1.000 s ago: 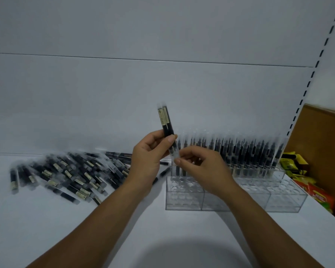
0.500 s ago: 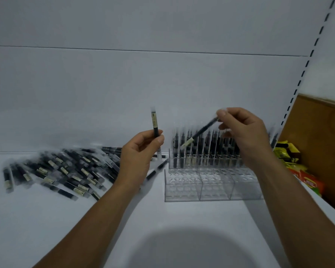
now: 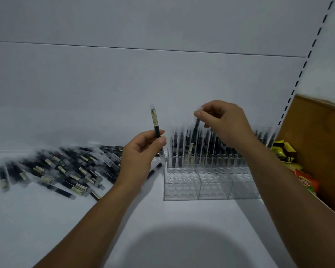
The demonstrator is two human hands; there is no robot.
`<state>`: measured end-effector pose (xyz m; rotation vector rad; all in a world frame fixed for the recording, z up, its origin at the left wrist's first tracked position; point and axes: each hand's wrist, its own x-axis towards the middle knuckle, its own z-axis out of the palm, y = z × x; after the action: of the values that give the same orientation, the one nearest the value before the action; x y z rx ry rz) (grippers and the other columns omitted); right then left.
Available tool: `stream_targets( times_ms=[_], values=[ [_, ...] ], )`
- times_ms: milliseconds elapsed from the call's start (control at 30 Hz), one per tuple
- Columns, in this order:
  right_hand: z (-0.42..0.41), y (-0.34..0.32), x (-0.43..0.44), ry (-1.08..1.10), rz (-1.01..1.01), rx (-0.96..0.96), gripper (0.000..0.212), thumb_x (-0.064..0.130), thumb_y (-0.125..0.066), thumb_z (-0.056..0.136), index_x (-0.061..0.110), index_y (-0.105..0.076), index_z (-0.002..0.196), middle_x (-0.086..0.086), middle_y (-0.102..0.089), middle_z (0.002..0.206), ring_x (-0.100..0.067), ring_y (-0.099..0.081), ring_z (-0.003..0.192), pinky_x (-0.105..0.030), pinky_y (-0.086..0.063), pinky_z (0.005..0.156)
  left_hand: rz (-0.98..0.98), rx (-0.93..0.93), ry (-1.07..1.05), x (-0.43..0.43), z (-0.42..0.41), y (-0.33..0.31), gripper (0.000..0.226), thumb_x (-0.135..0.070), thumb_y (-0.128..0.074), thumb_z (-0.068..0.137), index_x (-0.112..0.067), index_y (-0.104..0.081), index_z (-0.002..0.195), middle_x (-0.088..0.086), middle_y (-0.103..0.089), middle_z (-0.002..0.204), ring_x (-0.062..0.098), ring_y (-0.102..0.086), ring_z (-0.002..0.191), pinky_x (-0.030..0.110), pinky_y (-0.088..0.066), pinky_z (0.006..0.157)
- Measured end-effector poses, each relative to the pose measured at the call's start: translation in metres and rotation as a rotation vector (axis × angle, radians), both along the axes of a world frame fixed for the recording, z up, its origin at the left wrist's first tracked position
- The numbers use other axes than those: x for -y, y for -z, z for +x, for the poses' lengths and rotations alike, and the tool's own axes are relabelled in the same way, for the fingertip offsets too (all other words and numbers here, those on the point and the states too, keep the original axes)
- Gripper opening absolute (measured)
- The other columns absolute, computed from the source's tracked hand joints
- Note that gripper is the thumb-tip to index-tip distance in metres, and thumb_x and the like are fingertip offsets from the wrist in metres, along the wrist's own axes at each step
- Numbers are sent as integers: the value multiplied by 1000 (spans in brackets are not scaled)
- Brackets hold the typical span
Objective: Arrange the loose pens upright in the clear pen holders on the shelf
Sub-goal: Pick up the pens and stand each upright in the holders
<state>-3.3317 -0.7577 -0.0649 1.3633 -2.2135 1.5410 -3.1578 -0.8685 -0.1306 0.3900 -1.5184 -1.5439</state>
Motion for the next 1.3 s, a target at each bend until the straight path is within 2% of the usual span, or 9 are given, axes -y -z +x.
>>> stream_targets(
  times_ms=[200, 300, 467, 600, 733, 933, 1067, 1200, 1300],
  values=[
    [-2, 0, 6, 17, 48, -41, 14, 37, -70, 87, 23, -71, 90, 7, -71, 82, -11, -68, 74, -32, -58, 76, 9, -18, 8, 1, -1, 0, 18, -10, -67, 87, -21, -71, 100, -4, -74, 85, 9, -68, 84, 16, -52, 73],
    [-3, 9, 8, 26, 186, -56, 19, 40, -70, 87, 22, -72, 93, 6, -71, 86, -12, -67, 80, -36, -58, 81, 4, -20, 6, 2, -1, 1, 19, -9, -67, 87, -20, -71, 101, -5, -74, 86, 9, -68, 84, 15, -52, 73],
    [4, 27, 2, -4, 399, -115, 21, 44, -67, 88, 25, -72, 95, 11, -68, 86, -6, -62, 80, -32, -54, 78, 8, -41, 3, 0, -2, 2, 19, -9, -68, 86, -19, -69, 102, -3, -72, 87, 8, -68, 82, 14, -51, 73],
    [12, 34, -13, -8, 291, -17, 27, 48, -63, 88, 25, -74, 96, 10, -72, 86, -8, -66, 78, -29, -56, 76, 57, -88, 30, -1, -2, 0, 16, -7, -66, 86, -15, -64, 101, 1, -73, 89, 10, -68, 83, 18, -52, 72],
    [30, 37, -18, -250, 282, 187, 27, 46, -60, 88, 30, -69, 107, 11, -72, 90, -5, -69, 77, -26, -57, 74, 105, -136, 79, -2, -1, -1, 18, -5, -64, 87, -16, -54, 98, 2, -75, 95, 15, -70, 91, 21, -53, 73],
    [39, 36, -14, -412, 110, 440, 17, 18, -71, 86, 14, -71, 101, -2, -73, 82, -9, -64, 67, -20, -51, 62, 106, -108, 102, -6, -3, 0, 18, -10, -67, 84, -16, -54, 96, 3, -75, 94, 16, -71, 92, 27, -55, 78],
    [31, 33, -17, -372, -10, 547, 6, 15, -70, 85, 14, -71, 91, 2, -70, 76, -8, -62, 68, -21, -50, 62, 125, -78, 111, -3, -3, 2, 26, -23, -70, 75, -15, -61, 98, 2, -75, 93, 19, -71, 94, 28, -55, 81],
    [11, 18, -26, -250, -169, 623, 3, 16, -69, 85, 16, -69, 89, 7, -70, 79, -9, -65, 76, -20, -52, 64, -54, 75, 21, 8, 1, 6, 20, -15, -70, 84, -19, -65, 103, -3, -73, 97, 9, -68, 92, 17, -52, 79],
    [1, 7, -35, -148, -239, 533, 6, 18, -69, 87, 15, -70, 92, 6, -72, 83, -7, -68, 76, -19, -53, 63, -423, 402, -175, 22, 4, 14, 20, -26, -71, 86, -28, -65, 105, -16, -68, 102, 1, -62, 95, 20, -48, 83]
  ],
)
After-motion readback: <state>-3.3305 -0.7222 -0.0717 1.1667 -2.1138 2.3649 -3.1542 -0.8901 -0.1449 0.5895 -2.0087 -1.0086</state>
